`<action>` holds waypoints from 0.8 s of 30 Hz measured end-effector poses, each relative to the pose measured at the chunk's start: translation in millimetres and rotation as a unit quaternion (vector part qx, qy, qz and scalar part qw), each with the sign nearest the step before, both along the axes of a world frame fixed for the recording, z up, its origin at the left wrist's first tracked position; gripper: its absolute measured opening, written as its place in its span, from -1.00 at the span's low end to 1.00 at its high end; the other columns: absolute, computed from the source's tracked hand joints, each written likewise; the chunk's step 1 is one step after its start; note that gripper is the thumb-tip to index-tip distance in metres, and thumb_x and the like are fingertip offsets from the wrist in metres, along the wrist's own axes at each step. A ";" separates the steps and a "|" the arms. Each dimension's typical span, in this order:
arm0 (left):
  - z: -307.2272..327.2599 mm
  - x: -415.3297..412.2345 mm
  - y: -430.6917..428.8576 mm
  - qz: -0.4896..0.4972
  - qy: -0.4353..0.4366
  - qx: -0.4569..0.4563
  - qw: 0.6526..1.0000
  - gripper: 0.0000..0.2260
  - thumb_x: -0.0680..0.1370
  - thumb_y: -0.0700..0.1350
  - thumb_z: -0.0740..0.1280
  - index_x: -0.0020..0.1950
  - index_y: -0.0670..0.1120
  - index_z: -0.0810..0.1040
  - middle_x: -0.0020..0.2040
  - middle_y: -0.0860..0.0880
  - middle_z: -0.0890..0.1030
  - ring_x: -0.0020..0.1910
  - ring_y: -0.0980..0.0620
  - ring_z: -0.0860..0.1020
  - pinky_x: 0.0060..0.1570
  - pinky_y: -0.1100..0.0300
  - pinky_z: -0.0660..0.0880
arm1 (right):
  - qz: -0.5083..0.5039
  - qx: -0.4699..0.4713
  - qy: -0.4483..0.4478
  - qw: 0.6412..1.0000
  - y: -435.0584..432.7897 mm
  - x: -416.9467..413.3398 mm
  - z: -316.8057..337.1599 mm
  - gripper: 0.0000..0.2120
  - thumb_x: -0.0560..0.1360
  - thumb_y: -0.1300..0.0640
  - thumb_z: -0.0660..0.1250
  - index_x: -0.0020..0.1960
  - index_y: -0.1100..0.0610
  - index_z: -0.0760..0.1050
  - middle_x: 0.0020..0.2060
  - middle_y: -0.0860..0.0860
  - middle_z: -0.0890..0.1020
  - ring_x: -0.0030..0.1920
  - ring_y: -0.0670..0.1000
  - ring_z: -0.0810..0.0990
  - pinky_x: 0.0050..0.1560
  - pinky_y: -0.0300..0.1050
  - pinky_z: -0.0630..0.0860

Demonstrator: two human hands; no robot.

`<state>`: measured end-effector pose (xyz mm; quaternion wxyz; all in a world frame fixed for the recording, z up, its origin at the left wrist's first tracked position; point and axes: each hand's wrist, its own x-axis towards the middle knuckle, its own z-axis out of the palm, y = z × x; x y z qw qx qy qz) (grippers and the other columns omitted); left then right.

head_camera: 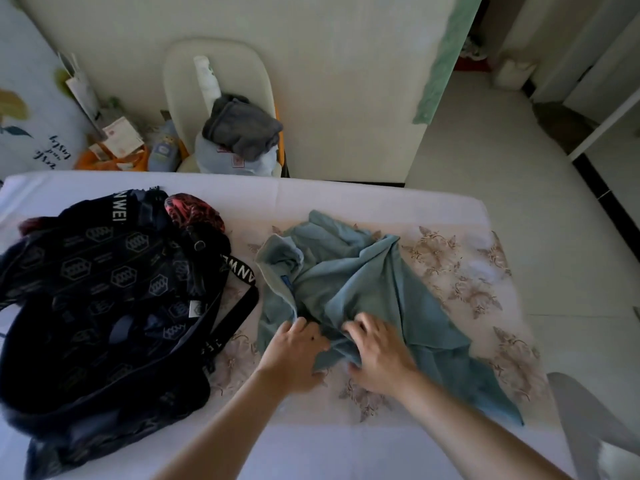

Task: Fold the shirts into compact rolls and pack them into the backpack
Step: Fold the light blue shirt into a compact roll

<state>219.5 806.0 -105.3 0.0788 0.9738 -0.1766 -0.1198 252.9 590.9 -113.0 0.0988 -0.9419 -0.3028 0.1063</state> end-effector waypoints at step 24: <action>31.0 -16.7 44.4 0.109 -0.062 0.081 0.989 -0.69 0.51 -0.08 0.23 0.26 0.01 0.44 0.27 -0.06 0.39 0.27 -0.12 0.36 0.27 0.01 0.32 | -0.054 -0.058 0.109 0.991 20.2 -10.8 44.2 -0.56 0.55 0.12 0.22 0.43 -0.01 0.42 0.42 0.01 0.42 0.44 0.08 0.36 0.40 -0.01 0.35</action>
